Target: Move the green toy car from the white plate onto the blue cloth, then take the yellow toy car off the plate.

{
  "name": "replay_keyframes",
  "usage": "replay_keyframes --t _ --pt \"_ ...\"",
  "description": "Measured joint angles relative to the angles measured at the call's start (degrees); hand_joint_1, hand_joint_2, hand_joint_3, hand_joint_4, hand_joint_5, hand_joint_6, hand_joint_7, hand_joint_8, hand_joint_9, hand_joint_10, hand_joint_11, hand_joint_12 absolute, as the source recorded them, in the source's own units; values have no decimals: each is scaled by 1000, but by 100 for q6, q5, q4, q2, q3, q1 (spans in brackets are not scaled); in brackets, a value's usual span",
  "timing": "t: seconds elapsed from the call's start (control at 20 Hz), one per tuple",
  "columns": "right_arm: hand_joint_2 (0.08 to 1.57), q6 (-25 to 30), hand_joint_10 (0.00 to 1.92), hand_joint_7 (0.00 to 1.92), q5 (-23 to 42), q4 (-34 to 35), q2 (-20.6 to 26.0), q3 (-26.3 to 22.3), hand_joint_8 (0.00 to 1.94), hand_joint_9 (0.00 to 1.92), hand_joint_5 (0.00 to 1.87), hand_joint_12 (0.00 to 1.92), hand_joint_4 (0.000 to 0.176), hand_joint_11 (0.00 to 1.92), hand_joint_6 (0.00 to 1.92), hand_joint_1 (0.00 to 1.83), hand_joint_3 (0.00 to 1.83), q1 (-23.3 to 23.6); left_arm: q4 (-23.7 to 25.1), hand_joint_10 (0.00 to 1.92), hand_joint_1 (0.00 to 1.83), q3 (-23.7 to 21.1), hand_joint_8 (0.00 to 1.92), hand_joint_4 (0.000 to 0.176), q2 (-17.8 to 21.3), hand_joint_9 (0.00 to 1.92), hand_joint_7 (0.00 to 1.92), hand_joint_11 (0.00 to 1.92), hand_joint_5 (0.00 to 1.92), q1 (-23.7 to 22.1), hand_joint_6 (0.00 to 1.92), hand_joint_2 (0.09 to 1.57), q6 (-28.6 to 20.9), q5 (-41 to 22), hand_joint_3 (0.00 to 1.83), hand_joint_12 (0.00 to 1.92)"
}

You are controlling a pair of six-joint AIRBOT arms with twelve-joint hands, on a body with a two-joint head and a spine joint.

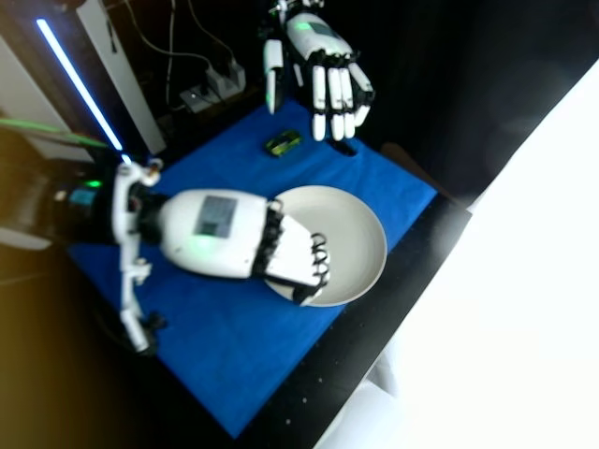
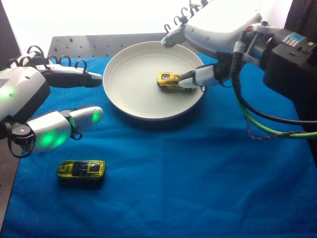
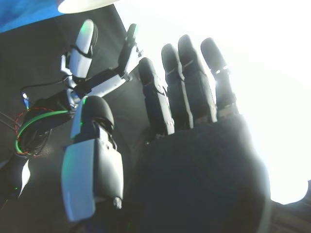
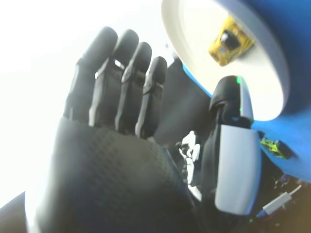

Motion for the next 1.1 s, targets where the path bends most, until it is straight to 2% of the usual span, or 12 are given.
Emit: replay_keyframes --t 0.05,0.1,0.15,0.2,0.25,0.35,0.5,0.6,0.65,0.8,1.05,1.1 --pt "969 0 1519 602 -4 -11 -28 26 849 390 827 1916 0 330 43 862 1 2 -2 61 414 0 17 121 -2 562 621 0 721 0 18 1186 0 0 0 1434" --pt "969 0 1519 602 -22 -9 -46 42 849 390 827 1916 0 330 43 862 1 2 -17 61 414 0 17 121 -20 562 621 0 721 0 18 1186 0 -2 0 1434" --pt "990 0 1604 517 -68 -7 -59 74 1152 426 831 1921 0 385 46 918 1 2 -24 57 372 11 11 136 -44 542 614 0 719 0 14 1178 2 4 0 1374" --pt "995 0 1435 551 -111 -13 -81 122 1015 462 816 1866 0 393 37 895 1 2 -22 61 428 11 13 129 -46 546 621 0 729 0 17 1184 2 11 0 1365" --pt "1007 0 989 595 -144 -7 -111 175 605 476 779 1644 0 299 16 837 1 2 -9 56 434 11 10 140 -46 534 617 0 724 0 14 1184 2 4 0 1300" --pt "1003 -7 594 736 -262 0 -170 284 181 581 766 1489 0 264 3 835 0 0 -4 53 463 11 2 145 -48 526 602 0 717 0 9 1181 2 4 0 1315" --pt "1004 -7 515 792 -382 -9 -289 404 46 627 745 1465 0 265 1 850 0 2 -15 54 470 11 8 170 -55 530 604 0 717 0 8 1187 2 2 1 1291" --pt "1003 -4 514 803 -426 -7 -348 457 40 640 730 1471 0 271 0 840 0 2 -11 61 471 11 9 158 -66 541 608 0 718 0 8 1194 2 2 2 1321" --pt "1002 -7 321 797 -466 4 -369 490 7 702 713 1371 0 296 1 847 0 2 -9 74 497 11 11 158 -66 556 615 0 723 0 9 1194 2 0 0 1354" --pt "995 -7 320 823 -511 35 -400 549 4 735 725 1400 0 344 1 852 0 2 -4 76 492 11 10 158 -66 530 620 0 733 0 11 1192 0 -2 0 1332" --pt "995 -7 263 830 -533 44 -492 612 12 780 723 1401 0 396 7 863 0 2 -7 140 543 11 17 131 -66 567 641 0 742 0 11 1202 0 -7 2 1456" --pt "996 -7 269 841 -538 44 -514 621 15 794 723 1408 0 410 6 867 0 2 -9 264 540 11 14 130 -66 520 636 2 742 0 6 1198 0 -7 1 1483"
